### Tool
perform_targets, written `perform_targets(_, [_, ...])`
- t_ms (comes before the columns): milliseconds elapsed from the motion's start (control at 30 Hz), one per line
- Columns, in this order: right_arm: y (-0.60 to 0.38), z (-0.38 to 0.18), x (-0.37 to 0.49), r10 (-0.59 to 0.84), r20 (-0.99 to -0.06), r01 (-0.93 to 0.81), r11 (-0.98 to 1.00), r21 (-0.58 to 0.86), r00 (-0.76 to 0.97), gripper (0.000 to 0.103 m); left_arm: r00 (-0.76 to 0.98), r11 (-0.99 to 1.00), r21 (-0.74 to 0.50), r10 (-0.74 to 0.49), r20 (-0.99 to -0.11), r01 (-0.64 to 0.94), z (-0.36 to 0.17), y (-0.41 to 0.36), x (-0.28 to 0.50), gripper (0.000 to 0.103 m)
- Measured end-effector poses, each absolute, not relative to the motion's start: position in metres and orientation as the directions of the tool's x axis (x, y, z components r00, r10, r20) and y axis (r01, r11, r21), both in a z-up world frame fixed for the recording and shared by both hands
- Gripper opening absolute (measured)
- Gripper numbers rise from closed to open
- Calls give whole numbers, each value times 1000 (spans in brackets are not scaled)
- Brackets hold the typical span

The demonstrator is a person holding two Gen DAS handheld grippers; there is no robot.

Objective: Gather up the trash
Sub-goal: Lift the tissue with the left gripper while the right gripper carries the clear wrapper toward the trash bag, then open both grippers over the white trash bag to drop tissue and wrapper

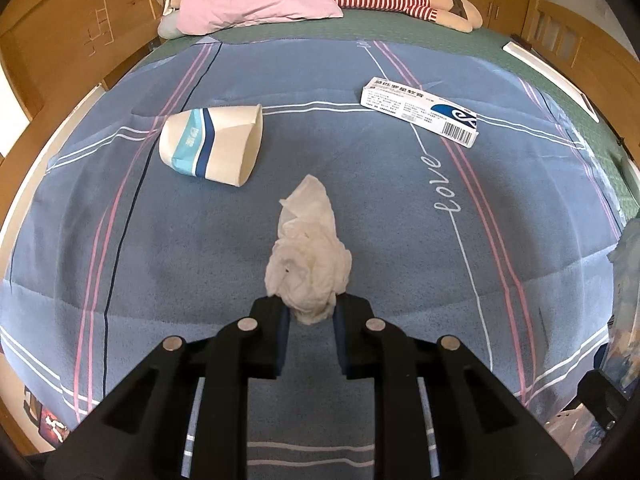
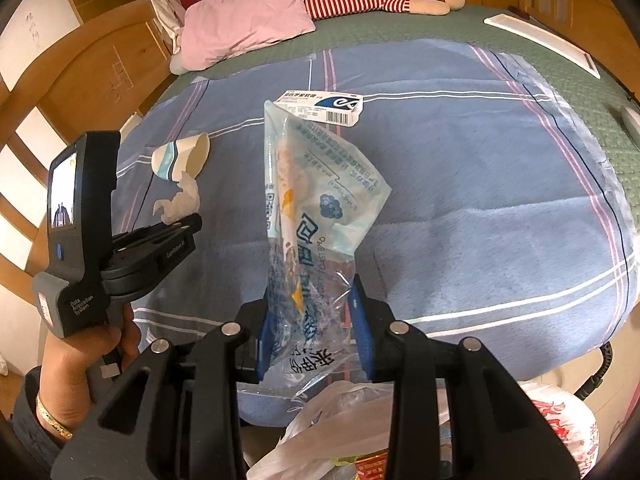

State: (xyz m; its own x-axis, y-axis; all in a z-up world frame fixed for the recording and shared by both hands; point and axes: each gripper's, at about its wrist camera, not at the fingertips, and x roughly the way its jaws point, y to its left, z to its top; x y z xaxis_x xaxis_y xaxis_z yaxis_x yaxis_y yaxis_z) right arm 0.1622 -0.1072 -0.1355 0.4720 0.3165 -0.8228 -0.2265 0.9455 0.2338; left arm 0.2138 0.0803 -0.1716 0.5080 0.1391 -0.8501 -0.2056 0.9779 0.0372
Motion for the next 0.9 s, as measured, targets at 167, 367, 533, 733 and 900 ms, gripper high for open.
perform_targets(167, [-105,-136,162,318,-825,-232,945,232,468,34,508,977,36,142,-849,-212,-171,82,213,20])
perform_targets(367, [-106,-134,159,322,-817,-226,944,239,479,34,519,975,30,143,-843,-220,-169,84,211,20])
perform_targets(533, [-115,-104,145,290,-795,-263,950,170,533,34,562,974,-25,110,-820,-226,-157,90,199,20])
perform_targets(733, [-150,-75,93,274,-774,-342,936,79,571,34,647,972,-99,64,-760,-211,-136,95,171,20])
perform_targets(900, [-173,-100,57,200,-838,-365,931,1,508,34,656,969,-152,14,-755,-196,-136,92,165,20])
